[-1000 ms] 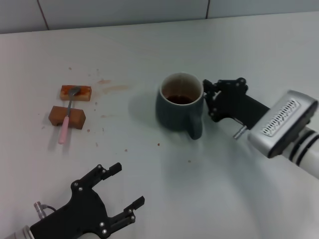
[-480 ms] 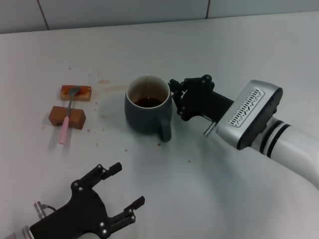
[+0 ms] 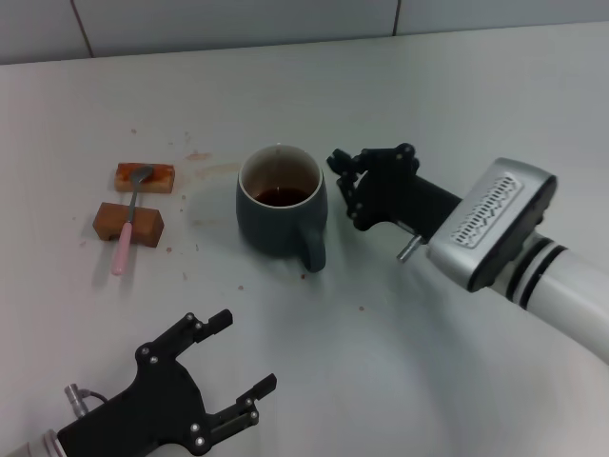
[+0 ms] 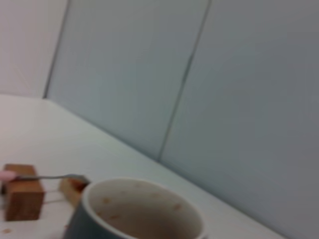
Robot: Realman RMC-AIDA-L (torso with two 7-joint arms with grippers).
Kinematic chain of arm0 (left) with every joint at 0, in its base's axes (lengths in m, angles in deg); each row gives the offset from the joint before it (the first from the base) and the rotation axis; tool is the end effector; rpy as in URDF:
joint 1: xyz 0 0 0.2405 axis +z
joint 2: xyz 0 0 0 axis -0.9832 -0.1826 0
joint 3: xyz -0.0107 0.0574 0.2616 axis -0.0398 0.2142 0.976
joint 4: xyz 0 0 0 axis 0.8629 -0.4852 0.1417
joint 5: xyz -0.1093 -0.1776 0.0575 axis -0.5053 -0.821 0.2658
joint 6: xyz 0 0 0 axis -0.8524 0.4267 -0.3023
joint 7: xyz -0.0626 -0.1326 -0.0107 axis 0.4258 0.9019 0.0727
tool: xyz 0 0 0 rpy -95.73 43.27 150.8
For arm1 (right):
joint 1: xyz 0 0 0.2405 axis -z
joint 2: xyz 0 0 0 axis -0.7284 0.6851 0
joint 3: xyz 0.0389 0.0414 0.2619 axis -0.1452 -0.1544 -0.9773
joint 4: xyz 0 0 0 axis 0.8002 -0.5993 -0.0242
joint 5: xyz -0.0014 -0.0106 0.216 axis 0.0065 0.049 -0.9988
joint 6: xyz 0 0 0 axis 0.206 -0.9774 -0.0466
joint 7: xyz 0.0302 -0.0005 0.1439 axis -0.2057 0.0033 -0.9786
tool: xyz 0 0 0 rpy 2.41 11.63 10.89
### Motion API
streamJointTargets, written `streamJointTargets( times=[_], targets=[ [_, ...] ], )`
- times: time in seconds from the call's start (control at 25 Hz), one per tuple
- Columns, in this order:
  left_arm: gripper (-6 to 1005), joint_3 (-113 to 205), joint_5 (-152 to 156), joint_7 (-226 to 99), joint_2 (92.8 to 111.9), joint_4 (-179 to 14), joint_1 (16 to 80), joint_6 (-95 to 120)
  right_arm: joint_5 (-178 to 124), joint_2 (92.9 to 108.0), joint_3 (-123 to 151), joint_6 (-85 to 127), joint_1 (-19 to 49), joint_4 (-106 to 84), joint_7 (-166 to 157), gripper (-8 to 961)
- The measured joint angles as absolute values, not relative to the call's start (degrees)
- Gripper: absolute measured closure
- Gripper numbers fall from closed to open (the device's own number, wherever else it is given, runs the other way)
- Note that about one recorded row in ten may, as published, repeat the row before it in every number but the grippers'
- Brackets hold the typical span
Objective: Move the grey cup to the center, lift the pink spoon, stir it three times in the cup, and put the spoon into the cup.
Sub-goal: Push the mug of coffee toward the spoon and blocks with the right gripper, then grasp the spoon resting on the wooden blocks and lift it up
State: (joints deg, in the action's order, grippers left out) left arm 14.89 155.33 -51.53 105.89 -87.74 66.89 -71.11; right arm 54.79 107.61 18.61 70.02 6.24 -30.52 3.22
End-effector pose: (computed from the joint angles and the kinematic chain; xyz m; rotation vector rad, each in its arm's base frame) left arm -0.3240 0.1761 -0.0926 -2.4186 -0.2108 -0.9220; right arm 0.2516 0.3480 -0.1340 -2.2549 0.1256 0.5231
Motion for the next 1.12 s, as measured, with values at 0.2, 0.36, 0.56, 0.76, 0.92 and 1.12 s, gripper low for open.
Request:
streamJointTargets(
  times=[0.2,0.36,0.56,0.76,0.92,1.12],
  targets=[
    [199,14.9,155.3,-51.5,105.89,-87.7,66.8,-71.1,54.7,107.18,13.3,75.8,10.4,-28.5,3.2,901],
    [199,14.9,155.3,-51.6,105.88,-87.7,66.9,-71.1,54.7,107.00,10.4,86.9,16.0,-26.2,0.2,901],
    [199,14.9,155.3,-51.6,105.89,-87.7,67.1,-71.2,59.6,106.93,12.4,105.3,22.7,-20.6,-10.9,901],
    [199,14.9,155.3,-51.6,105.89,-87.7,67.1,-71.2,71.3,106.82,16.9,114.8,26.4,-11.2,-21.9,900],
    [198,14.9,155.3,-51.5,105.89,-87.7,66.8,-71.2,80.5,106.71,21.2,115.6,27.3,-4.7,-28.5,900],
    [198,14.9,155.4,-51.2,105.89,-87.7,66.6,-71.2,87.5,106.70,22.2,113.9,28.1,-1.9,-29.8,896]
  ],
)
